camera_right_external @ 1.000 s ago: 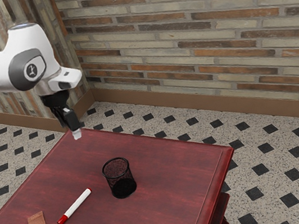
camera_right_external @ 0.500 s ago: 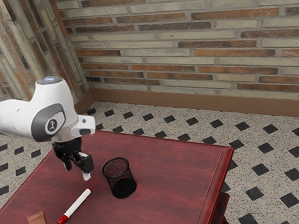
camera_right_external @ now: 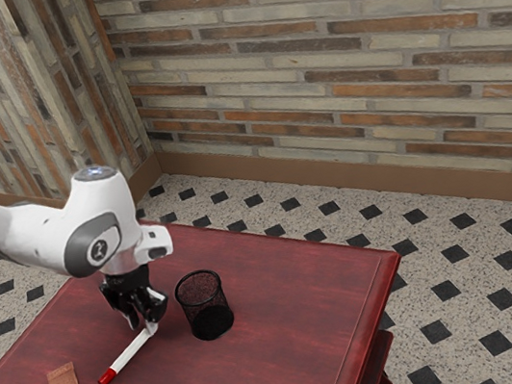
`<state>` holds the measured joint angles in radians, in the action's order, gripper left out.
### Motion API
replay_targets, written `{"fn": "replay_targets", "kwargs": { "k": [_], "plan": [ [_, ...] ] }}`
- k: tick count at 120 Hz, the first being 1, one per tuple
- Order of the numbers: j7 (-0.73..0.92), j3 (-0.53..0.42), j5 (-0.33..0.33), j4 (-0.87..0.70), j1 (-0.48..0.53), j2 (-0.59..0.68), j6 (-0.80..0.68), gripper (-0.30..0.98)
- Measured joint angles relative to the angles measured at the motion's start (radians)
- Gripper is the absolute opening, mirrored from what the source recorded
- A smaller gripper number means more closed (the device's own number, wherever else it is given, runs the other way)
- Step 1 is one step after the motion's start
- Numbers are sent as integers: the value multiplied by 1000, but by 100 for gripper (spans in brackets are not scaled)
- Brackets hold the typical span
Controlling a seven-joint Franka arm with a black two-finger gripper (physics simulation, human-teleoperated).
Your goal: Put the marker into the pen holder.
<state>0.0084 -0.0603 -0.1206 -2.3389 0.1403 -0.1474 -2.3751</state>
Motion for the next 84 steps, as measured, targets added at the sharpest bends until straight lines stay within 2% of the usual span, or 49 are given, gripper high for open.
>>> {"fn": "replay_targets", "kwargs": {
  "k": [34,62,72,84],
  "plan": [
    [-48,0,-2,-1,2,-43,-11,16],
    [-93,1,-27,2,2,-35,-13,-3],
    [-99,0,-28,5,4,7,-11,-6],
    [-106,0,-29,11,-7,161,20,-8]
  ]
}}
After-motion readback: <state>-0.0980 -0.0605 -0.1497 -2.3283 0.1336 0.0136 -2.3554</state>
